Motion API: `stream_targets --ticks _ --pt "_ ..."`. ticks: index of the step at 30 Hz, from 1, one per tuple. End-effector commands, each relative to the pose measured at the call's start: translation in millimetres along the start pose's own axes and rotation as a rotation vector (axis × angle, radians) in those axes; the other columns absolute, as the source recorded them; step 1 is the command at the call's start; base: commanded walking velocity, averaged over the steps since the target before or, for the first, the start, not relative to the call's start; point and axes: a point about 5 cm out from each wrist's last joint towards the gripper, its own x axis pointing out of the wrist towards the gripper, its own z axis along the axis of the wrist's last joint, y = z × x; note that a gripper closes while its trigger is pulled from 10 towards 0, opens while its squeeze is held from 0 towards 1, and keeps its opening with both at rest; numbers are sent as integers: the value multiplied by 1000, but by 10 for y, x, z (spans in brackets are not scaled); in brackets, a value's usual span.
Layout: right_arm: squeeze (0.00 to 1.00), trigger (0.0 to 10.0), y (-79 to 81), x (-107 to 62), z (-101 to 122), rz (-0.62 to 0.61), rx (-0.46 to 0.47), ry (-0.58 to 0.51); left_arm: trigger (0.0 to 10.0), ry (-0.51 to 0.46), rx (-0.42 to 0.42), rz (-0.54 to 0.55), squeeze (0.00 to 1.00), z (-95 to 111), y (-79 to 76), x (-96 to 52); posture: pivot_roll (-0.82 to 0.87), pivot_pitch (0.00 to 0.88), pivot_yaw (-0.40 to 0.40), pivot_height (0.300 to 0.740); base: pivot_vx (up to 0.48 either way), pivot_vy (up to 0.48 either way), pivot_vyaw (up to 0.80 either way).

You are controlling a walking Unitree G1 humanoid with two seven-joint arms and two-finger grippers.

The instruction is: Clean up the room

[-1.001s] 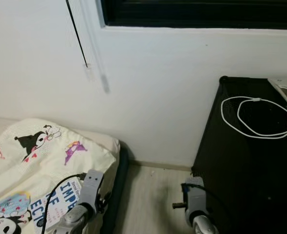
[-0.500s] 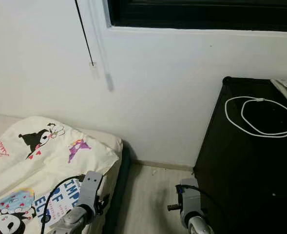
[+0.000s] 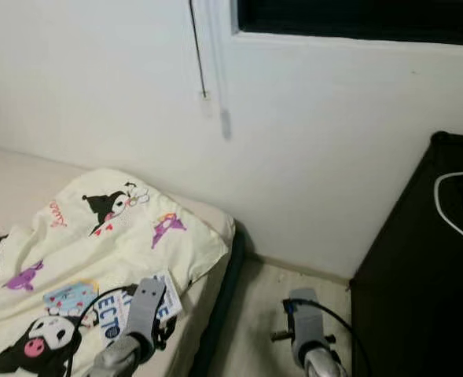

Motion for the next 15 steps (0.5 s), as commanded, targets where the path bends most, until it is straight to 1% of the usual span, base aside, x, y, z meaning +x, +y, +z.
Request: stream_targets --ticks 1,15 --pt "0 10000 21 -33 -91 -5 26 36 10000 20 -1 -2 0 -60 1 -21 26 136 11 729 0 0 0" --pt "0 10000 19 -37 -99 -3 22 40 10000 10 25 -21 0 -27 -32 -14 25 139 14 729 0 0 0"
